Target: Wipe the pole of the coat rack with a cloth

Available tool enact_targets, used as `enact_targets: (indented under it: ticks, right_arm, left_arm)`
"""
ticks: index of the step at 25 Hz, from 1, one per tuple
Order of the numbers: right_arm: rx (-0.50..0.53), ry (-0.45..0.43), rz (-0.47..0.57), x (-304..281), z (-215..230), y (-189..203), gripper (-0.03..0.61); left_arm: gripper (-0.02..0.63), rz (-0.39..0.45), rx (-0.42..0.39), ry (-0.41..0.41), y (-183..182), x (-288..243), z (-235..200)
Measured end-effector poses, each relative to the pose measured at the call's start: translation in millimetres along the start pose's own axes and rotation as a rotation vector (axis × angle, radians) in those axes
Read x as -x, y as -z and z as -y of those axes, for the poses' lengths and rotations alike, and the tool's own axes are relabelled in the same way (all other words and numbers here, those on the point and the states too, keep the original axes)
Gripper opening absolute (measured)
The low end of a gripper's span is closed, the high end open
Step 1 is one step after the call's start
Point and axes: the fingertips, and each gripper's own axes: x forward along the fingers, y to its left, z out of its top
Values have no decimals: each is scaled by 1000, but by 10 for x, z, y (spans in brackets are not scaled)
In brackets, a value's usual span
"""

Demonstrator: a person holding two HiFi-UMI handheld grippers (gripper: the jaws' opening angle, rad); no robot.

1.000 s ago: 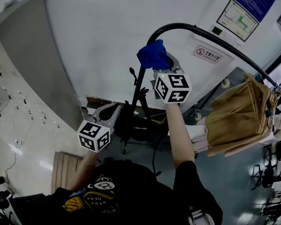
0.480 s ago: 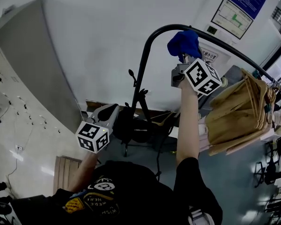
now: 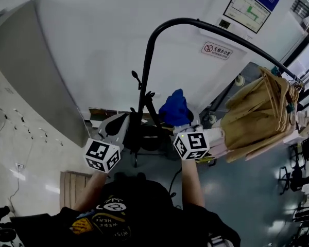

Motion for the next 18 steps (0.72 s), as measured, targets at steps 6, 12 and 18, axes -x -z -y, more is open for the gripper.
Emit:
enact_targets:
  ticks: [6,12,18]
  right_arm:
    - [-124,25,-200,446,-260,1079,35]
    - [-101,68,-196,557,-189,1095,35]
    - [-137,70,-194,562,-179,1129,35]
  left_arm:
    - [5,-72,-29,-22,388,-74,57]
    - [3,-95,-21,-52,549,-65,68]
    - [4,-104,-30,-52,577,-114,105]
